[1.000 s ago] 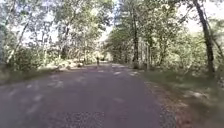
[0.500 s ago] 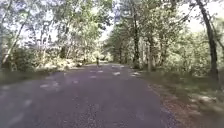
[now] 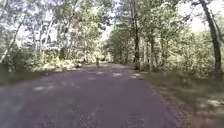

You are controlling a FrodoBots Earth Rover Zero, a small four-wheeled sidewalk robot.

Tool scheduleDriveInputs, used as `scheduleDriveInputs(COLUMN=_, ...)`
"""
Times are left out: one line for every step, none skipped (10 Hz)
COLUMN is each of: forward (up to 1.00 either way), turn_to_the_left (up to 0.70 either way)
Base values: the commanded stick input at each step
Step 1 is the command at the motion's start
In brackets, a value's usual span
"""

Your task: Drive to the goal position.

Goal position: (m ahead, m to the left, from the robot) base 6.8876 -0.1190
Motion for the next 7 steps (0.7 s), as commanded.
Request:
scheduleDriveInputs(forward=0.45, turn_to_the_left=0.0)
scheduleDriveInputs(forward=0.45, turn_to_the_left=0.0)
scheduleDriveInputs(forward=0.45, turn_to_the_left=0.0)
scheduleDriveInputs(forward=0.45, turn_to_the_left=0.0)
scheduleDriveInputs(forward=0.45, turn_to_the_left=0.0)
scheduleDriveInputs(forward=0.45, turn_to_the_left=0.0)
scheduleDriveInputs(forward=0.45, turn_to_the_left=0.0)
